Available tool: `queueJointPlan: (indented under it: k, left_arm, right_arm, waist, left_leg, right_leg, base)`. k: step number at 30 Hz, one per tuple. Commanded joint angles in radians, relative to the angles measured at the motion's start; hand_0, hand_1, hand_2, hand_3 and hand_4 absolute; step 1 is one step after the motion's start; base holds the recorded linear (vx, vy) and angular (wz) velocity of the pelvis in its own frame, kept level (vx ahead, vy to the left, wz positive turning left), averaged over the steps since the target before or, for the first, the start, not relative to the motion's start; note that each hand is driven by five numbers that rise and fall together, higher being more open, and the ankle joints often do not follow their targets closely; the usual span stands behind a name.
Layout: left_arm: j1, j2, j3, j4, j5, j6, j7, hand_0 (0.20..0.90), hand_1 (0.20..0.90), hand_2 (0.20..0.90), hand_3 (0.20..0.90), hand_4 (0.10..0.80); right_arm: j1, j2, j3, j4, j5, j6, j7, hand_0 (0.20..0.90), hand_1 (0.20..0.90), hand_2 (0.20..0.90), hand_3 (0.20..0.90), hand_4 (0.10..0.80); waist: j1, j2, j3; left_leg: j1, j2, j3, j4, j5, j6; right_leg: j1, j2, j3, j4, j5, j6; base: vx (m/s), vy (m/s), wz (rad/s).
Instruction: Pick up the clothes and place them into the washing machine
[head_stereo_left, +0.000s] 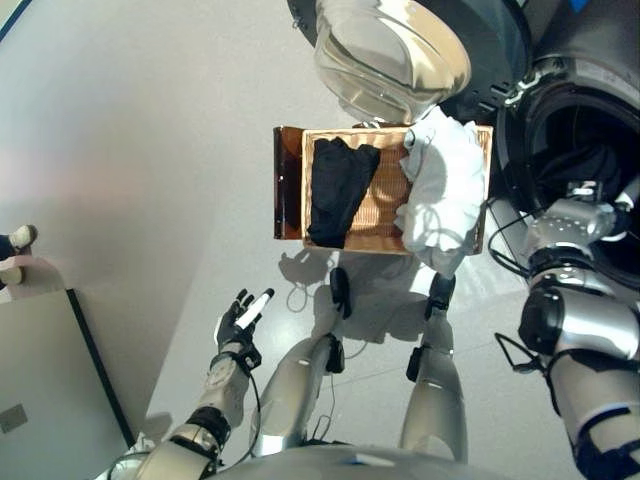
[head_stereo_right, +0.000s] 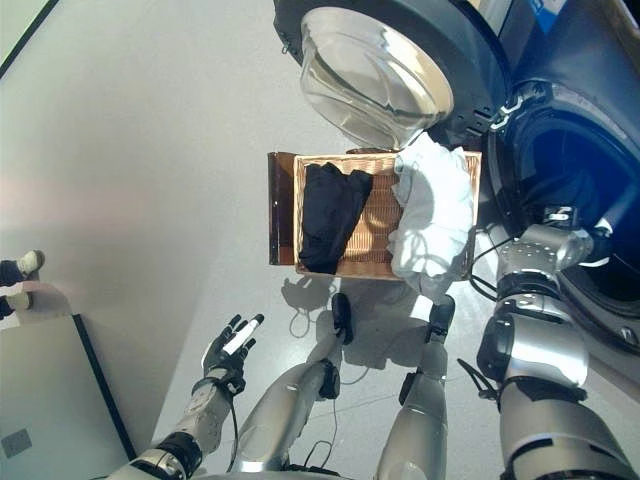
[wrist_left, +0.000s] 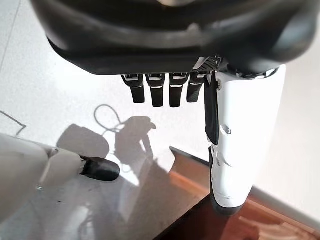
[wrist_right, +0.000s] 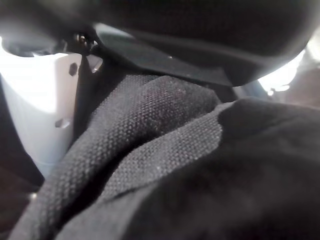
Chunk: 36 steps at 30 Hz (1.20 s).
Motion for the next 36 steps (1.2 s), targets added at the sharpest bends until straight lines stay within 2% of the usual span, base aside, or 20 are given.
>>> queueJointPlan:
  k: [1, 4, 16, 26, 31, 32, 33, 36]
  left_arm:
    - [-0.006, 0.044, 0.041, 0.042, -0.072, -0.060, 0.026, 0.900, 0.900, 0.900, 0.900, 0.800]
    - [-0.002, 0.054, 0.072, 0.037, -0.088, -0.069, 0.032, 0.900, 0.900, 0.900, 0.900, 0.800]
    - [0.019, 0.063, 0.089, 0.012, -0.109, -0.079, 0.027, 0.900, 0.900, 0.900, 0.900, 0.800]
    - [0.028, 0.070, 0.092, 0.008, -0.109, -0.088, 0.031, 0.900, 0.900, 0.900, 0.900, 0.800]
    - [0.030, 0.076, 0.087, 0.014, -0.098, -0.084, 0.032, 0.900, 0.900, 0.900, 0.900, 0.800]
    - [0.029, 0.079, 0.086, 0.014, -0.096, -0.085, 0.032, 0.900, 0.900, 0.900, 0.900, 0.800]
    - [0.032, 0.076, 0.085, 0.013, -0.093, -0.084, 0.032, 0.900, 0.900, 0.900, 0.900, 0.800]
    - [0.033, 0.085, 0.084, 0.016, -0.084, -0.083, 0.033, 0.900, 0.900, 0.900, 0.900, 0.800]
  right_arm:
    - [-0.065, -0.180, 0.039, -0.027, -0.011, -0.131, 0.011, 0.200, 0.200, 0.200, 0.200, 0.300]
    - [-0.067, -0.215, 0.027, -0.019, 0.005, -0.133, 0.010, 0.200, 0.200, 0.200, 0.200, 0.300]
    - [-0.199, -0.304, 0.071, -0.058, 0.027, -0.183, -0.011, 0.200, 0.200, 0.200, 0.200, 0.300]
    - [-0.269, -0.371, 0.122, -0.064, -0.024, -0.196, -0.060, 0.200, 0.200, 0.200, 0.200, 0.300]
    - [-0.290, -0.384, 0.154, -0.031, -0.056, -0.163, -0.071, 0.200, 0.200, 0.200, 0.200, 0.300]
    - [-0.291, -0.388, 0.163, -0.020, -0.067, -0.156, -0.076, 0.291, 0.291, 0.291, 0.291, 0.365]
    - [-0.297, -0.392, 0.166, -0.006, -0.072, -0.146, -0.081, 0.900, 0.900, 0.900, 0.900, 0.800]
    - [-0.317, -0.406, 0.207, 0.034, -0.110, -0.108, -0.094, 0.900, 0.900, 0.900, 0.900, 0.800]
  waist:
    - [0.013, 0.016, -0.067]
    - [0.008, 0.021, -0.071]
    - [0.005, 0.064, -0.068]
    - [0.002, 0.059, -0.078]
    - [0.010, 0.051, -0.090]
    - [0.012, 0.050, -0.088]
    - [0.014, 0.051, -0.091]
    - [0.019, 0.046, -0.092]
  left_leg:
    - [0.001, 0.028, -0.062, -0.008, -0.047, -0.134]
    - [-0.002, 0.027, -0.059, -0.008, -0.047, -0.134]
    - [-0.039, 0.025, -0.032, -0.008, -0.039, -0.135]
    - [-0.061, 0.032, -0.028, -0.008, -0.037, -0.137]
    - [-0.060, 0.036, -0.028, -0.008, -0.048, -0.137]
    - [-0.062, 0.036, -0.027, -0.008, -0.041, -0.136]
    - [-0.060, 0.037, -0.028, -0.008, -0.048, -0.137]
    - [-0.062, 0.038, -0.027, -0.008, -0.039, -0.136]
  right_leg:
    - [-0.013, 0.011, 0.013, 0.153, -0.074, 0.045]
    - [-0.023, 0.009, 0.019, 0.153, -0.075, 0.045]
    - [-0.092, 0.009, 0.053, 0.171, -0.078, 0.047]
    - [-0.129, 0.020, 0.065, 0.186, -0.078, 0.043]
    - [-0.128, 0.023, 0.062, 0.181, -0.088, 0.046]
    - [-0.130, 0.023, 0.060, 0.181, -0.081, 0.044]
    - [-0.127, 0.024, 0.061, 0.180, -0.088, 0.045]
    - [-0.132, 0.027, 0.059, 0.180, -0.077, 0.043]
  base:
    - [0.000, 0.000, 0.00]
    - [0.000, 0.000, 0.00]
    - [-0.011, 0.004, -0.08]
    - [0.005, -0.008, -0.01]
    - [0.009, -0.003, 0.00]
    - [0.040, -0.016, 0.00]
    - [0.000, 0.000, 0.00]
    - [-0.010, -0.003, 0.00]
